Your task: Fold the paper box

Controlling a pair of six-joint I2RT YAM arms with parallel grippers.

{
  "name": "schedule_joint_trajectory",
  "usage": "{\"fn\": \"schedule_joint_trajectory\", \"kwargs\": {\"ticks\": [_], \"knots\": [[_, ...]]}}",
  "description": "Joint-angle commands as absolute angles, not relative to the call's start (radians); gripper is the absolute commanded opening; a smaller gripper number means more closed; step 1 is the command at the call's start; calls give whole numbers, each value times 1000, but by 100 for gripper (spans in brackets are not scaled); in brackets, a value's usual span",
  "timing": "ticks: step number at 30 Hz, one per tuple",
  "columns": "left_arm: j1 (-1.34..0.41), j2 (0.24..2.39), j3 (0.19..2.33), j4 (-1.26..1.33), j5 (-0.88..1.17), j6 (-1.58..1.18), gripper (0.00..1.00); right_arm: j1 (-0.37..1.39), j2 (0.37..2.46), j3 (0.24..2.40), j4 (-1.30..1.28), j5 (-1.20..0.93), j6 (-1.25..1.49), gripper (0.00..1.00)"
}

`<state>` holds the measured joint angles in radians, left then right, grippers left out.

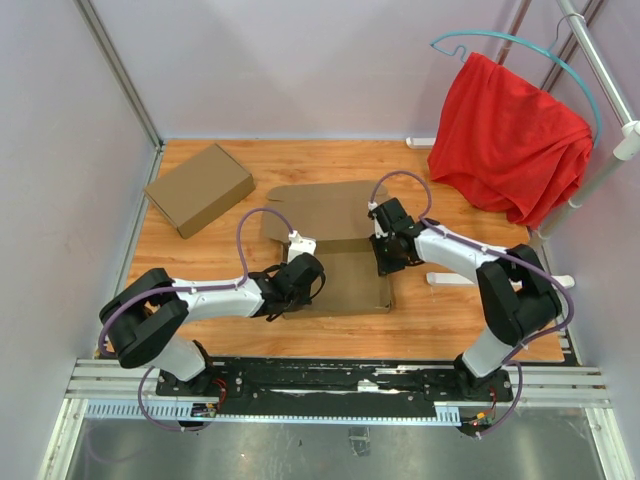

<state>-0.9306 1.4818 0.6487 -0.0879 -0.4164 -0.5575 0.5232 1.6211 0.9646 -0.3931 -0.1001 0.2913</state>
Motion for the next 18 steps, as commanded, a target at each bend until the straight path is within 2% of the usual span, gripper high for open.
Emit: {"fn": "schedule_joint_trajectory", "kwargs": {"ticks": [1, 6, 12, 18], "knots": [[-930, 1459, 635, -84, -389, -565, 13, 568, 1688, 1011, -488, 91, 280, 12], [-930, 1463, 658, -115, -409, -552, 13, 625, 1755, 1059, -556, 307, 315, 4], [-930, 1471, 716, -176, -414, -538, 13, 659, 1830, 1075, -579, 433, 359, 3], [-930, 1382, 746, -241, -413, -546, 13, 660, 1865, 1081, -568, 512, 368, 3]]}}
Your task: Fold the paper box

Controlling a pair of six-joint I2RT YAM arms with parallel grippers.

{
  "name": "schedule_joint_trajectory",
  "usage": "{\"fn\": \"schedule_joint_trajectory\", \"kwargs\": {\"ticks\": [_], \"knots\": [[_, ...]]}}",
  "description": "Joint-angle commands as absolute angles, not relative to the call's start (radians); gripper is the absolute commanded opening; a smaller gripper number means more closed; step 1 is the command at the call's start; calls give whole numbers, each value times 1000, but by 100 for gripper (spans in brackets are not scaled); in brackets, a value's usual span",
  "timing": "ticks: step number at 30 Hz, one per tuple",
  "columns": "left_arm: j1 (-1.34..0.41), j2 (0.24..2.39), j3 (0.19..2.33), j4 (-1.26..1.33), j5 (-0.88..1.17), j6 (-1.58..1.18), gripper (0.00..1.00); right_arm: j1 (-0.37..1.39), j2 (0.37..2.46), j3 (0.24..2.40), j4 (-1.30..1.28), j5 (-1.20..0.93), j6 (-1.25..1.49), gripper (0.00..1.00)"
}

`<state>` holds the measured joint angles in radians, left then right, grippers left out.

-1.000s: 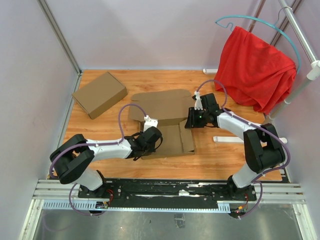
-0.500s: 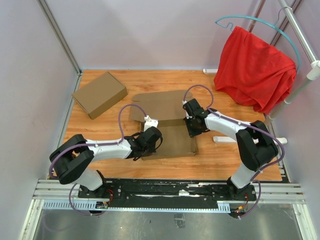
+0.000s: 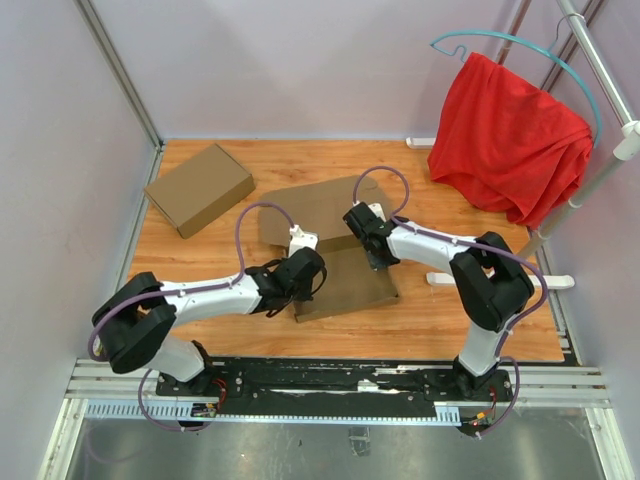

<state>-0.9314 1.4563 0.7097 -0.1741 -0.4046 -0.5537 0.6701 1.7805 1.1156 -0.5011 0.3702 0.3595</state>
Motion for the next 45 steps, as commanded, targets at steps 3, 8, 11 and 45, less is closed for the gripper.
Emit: {"fn": "schedule_joint_trajectory", "kwargs": {"ticks": [3, 8, 11, 45], "knots": [[-929, 1335, 764, -282, -436, -549, 14, 660, 1882, 1095, -571, 513, 360, 5], [-928, 1264, 771, -348, -480, -581, 15, 659, 1884, 1082, -549, 484, 357, 18], [-929, 1233, 760, -378, -496, -605, 16, 660, 1883, 1085, -543, 492, 353, 18], [-929, 1076, 641, -475, -539, -754, 16, 609, 1577, 850, -424, 219, 362, 23]]}}
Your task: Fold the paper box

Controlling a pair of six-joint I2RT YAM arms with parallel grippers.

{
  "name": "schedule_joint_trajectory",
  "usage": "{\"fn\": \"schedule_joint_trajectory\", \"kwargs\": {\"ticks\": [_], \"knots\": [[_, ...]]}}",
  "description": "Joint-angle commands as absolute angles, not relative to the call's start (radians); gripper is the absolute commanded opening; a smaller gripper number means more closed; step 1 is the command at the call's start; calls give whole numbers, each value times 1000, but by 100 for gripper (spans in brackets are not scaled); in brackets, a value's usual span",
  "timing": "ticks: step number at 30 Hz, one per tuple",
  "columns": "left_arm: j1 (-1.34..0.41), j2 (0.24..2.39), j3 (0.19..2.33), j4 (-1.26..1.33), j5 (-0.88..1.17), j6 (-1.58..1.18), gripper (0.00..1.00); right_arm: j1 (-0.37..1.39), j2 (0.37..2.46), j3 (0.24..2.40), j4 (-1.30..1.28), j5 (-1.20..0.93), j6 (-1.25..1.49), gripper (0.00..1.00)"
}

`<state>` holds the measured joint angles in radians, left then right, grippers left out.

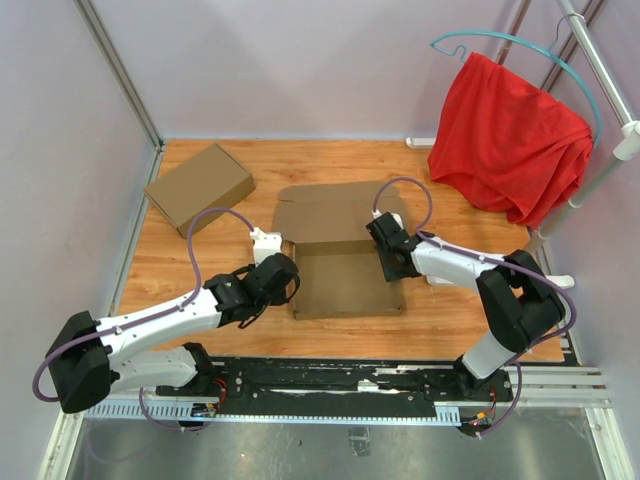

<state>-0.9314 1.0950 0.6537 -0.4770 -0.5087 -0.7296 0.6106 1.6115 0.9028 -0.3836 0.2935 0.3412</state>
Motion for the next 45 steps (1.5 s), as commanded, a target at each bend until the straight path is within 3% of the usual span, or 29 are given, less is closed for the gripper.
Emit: {"fn": "schedule_joint_trajectory", "kwargs": {"ticks": [1, 3, 8, 10, 13, 18, 23, 25, 28, 32, 34, 38, 45], "knots": [[-930, 1077, 638, -471, -542, -757, 16, 606, 1565, 842, -411, 203, 365, 16], [-928, 1075, 625, -454, -547, -767, 16, 604, 1557, 835, -391, 173, 374, 11], [-928, 1093, 601, -398, -566, -804, 17, 600, 1560, 851, -366, 143, 406, 13], [-928, 1106, 605, -383, -578, -826, 17, 591, 1553, 849, -336, 102, 425, 28], [-928, 1119, 612, -367, -604, -856, 17, 559, 1532, 836, -282, 21, 463, 41], [-909, 1093, 624, -347, -630, -864, 19, 515, 1450, 831, -232, -26, 495, 52], [-752, 1031, 618, -241, -475, -787, 22, 405, 1402, 867, -210, -132, 493, 62], [-657, 1018, 614, -200, -426, -752, 31, 321, 1410, 875, -169, -237, 514, 62], [-512, 1037, 626, -165, -333, -708, 42, 141, 1437, 814, 36, -487, 639, 53], [-347, 1105, 639, -112, -166, -683, 47, -33, 1571, 660, 662, -788, 962, 54], [-307, 1143, 642, -93, -131, -676, 47, -44, 1680, 695, 815, -879, 1062, 61], [-283, 1201, 638, -34, -91, -669, 48, -13, 1848, 827, 784, -972, 1059, 75], [-253, 1296, 648, 70, -21, -685, 52, 22, 1863, 920, 536, -886, 860, 78]]}}
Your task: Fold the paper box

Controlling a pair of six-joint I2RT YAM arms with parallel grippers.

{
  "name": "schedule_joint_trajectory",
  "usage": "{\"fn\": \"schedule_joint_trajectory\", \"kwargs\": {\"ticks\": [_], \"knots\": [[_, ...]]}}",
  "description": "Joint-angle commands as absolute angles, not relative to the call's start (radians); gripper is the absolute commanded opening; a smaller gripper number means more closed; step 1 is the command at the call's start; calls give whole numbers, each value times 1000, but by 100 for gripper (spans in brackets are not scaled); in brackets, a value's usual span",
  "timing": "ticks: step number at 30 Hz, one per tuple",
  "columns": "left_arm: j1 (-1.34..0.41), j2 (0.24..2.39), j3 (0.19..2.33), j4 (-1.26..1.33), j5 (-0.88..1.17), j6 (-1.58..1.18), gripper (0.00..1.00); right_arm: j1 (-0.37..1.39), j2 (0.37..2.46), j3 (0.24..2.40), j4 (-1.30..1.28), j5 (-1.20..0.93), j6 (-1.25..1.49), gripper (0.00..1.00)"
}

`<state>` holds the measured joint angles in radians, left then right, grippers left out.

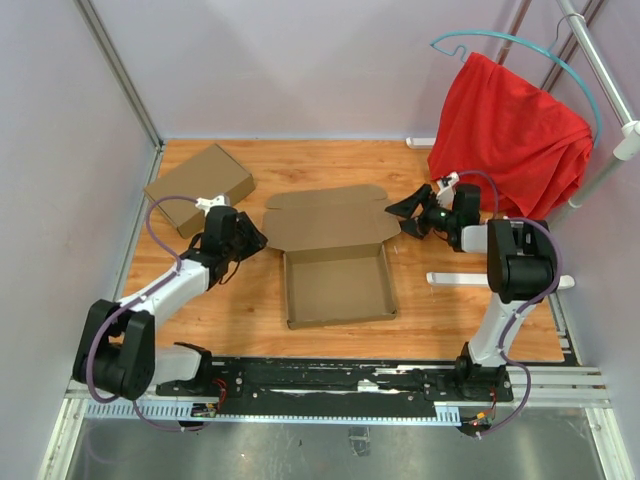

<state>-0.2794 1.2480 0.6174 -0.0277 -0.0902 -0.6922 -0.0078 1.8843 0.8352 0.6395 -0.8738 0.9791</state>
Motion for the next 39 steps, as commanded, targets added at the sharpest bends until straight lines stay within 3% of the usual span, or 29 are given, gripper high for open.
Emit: {"fn": "schedule_joint_trajectory", "kwargs": {"ticks": [1, 10, 20, 31, 36, 39], "knots": [[-249, 1312, 653, 81, -13, -687, 54, 30, 1858, 945, 472, -870, 810, 77], [-242, 1490, 741, 98, 15, -686, 55, 162, 1884, 1287, -229, -528, 402, 70], [-242, 1538, 863, 104, 85, -667, 52, 225, 1912, 1337, -297, -482, 342, 68], [-244, 1732, 1051, 93, 186, -653, 48, 268, 1931, 1398, -352, -411, 315, 66], [-242, 1718, 1073, -28, 32, -623, 46, 270, 1919, 1430, -421, -307, 299, 66], [-241, 1627, 1019, -64, -75, -617, 51, 264, 1905, 1429, -429, -281, 297, 68]]}}
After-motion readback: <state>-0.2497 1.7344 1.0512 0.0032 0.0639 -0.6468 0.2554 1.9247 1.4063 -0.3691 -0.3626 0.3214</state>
